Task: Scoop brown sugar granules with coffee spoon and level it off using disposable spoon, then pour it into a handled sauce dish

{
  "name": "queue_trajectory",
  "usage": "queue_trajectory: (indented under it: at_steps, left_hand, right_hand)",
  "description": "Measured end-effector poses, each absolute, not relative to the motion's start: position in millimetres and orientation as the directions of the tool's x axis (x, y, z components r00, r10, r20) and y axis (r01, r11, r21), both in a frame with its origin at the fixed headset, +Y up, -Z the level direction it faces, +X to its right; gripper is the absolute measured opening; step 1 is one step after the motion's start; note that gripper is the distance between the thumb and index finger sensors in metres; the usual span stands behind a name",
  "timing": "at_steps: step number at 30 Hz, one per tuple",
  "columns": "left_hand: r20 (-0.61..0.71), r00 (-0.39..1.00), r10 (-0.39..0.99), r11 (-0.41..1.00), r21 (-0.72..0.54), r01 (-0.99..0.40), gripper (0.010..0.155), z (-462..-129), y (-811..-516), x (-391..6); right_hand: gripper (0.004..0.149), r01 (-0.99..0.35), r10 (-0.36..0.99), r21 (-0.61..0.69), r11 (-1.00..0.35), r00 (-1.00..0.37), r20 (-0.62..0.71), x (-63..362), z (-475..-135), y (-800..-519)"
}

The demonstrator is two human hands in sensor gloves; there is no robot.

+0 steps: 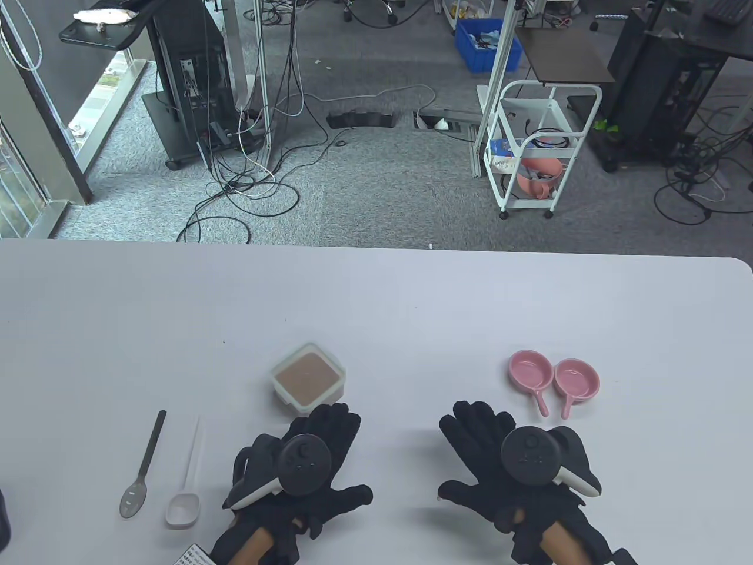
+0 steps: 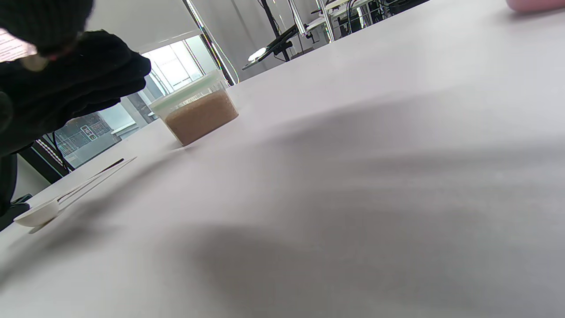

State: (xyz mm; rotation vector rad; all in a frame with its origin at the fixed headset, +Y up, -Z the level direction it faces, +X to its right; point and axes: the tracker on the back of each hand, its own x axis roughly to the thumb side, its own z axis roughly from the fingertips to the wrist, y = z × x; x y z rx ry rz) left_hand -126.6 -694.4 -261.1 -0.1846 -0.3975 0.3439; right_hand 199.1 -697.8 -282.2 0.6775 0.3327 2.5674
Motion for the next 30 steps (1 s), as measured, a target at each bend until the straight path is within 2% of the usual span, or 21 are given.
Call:
queue_trajectory:
  at_steps: [10,15,21,30]
  left_hand:
    - [0.296,0.902,0.315,0.945,-0.182,-0.271,0.106,-269.5,-686.2,-141.3]
    - [0.191,0.939,0.286,0.955,-0.136,-0.263,0.11,-283.1,-682.3,-157.3]
    - [0.016,0.962,0.273,0.956,-0.116,-0.27,0.113,-302.7,-692.6,-177.1]
    - [-0.072,0.969,0.238,0.96,-0.135,-0.246,0.122,-323.8,-696.9,-186.2]
  right_hand:
    - [0.089,-0.368,0.49,0.343,-0.864,-0.774,0.402,199.1,-282.4,-698.0]
    - [0.089,-0.368,0.491,0.346,-0.863,-0.772,0.403,199.0,-282.6,-697.8]
    - [0.089,-0.369,0.492,0.346,-0.863,-0.769,0.408,198.7,-282.6,-697.4]
    - [0.089,-0.361,0.49,0.353,-0.863,-0.77,0.41,197.6,-282.5,-698.3]
